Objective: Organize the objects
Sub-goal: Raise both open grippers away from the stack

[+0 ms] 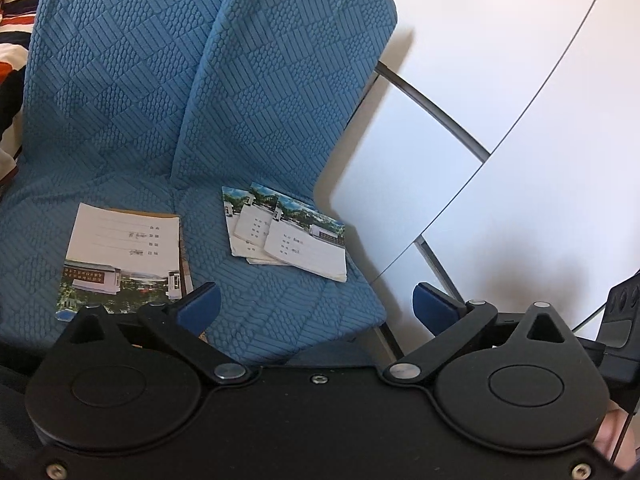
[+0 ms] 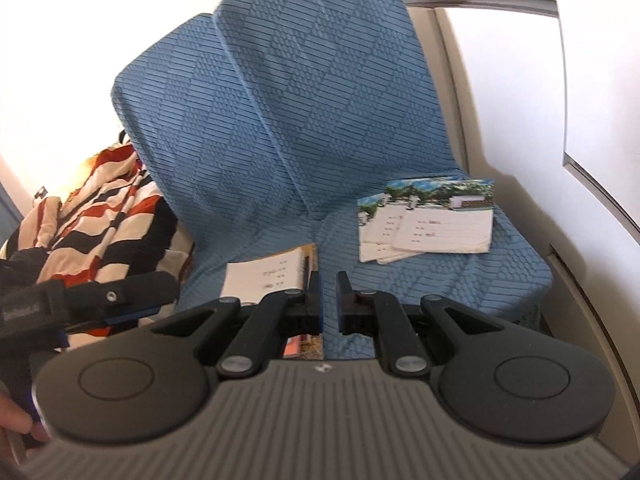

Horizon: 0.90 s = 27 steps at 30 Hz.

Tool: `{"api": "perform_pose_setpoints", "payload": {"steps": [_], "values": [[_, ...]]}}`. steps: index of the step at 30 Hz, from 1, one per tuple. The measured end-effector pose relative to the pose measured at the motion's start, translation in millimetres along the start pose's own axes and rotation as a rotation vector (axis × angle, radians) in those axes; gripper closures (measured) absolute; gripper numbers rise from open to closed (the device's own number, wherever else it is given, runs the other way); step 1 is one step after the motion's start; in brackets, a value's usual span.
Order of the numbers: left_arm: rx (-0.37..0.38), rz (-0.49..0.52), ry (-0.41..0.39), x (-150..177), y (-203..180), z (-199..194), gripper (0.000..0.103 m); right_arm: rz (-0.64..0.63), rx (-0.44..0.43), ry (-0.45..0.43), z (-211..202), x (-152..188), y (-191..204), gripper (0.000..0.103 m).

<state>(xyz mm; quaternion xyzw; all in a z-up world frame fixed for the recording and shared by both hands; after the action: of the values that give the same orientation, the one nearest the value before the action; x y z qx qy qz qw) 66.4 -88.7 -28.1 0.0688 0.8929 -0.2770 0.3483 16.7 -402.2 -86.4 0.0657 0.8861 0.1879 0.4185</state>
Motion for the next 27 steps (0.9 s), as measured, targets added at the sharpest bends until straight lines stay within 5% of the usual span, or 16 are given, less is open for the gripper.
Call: {"api": "perform_pose_setpoints", "payload": {"steps": [4, 6, 8, 27], "values": [[0.004, 0.003, 0.010, 2.4, -6.7, 9.0, 0.001, 0.017, 0.023, -0.003, -0.1, 5.7, -11.2, 0.070], [0.004, 0.004, 0.014, 3.3, -9.8, 13.8, 0.001, 0.013, 0.037, -0.001, 1.1, 7.0, -15.7, 0.049], [0.001, 0.002, 0.015, 4.5, -12.0, 18.4, 0.001, 0.012, 0.060, -0.015, 0.7, 7.6, -20.8, 0.015], [-0.004, 0.006, 0.079, 8.4, -27.4, 73.6, 0.001, 0.055, 0.109, -0.003, 12.3, 10.0, -64.9, 0.017]]}}
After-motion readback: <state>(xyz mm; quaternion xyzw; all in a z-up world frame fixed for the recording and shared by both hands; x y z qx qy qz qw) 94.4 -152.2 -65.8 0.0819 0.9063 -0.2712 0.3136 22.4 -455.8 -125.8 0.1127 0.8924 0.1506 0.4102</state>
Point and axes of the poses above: each gripper's, at about its wrist camera, not at the fingertips, and z roughly the way its jaws point, y to its left, x to its underside, the point moved 2 cm from there along z, roughly the way its jaws point
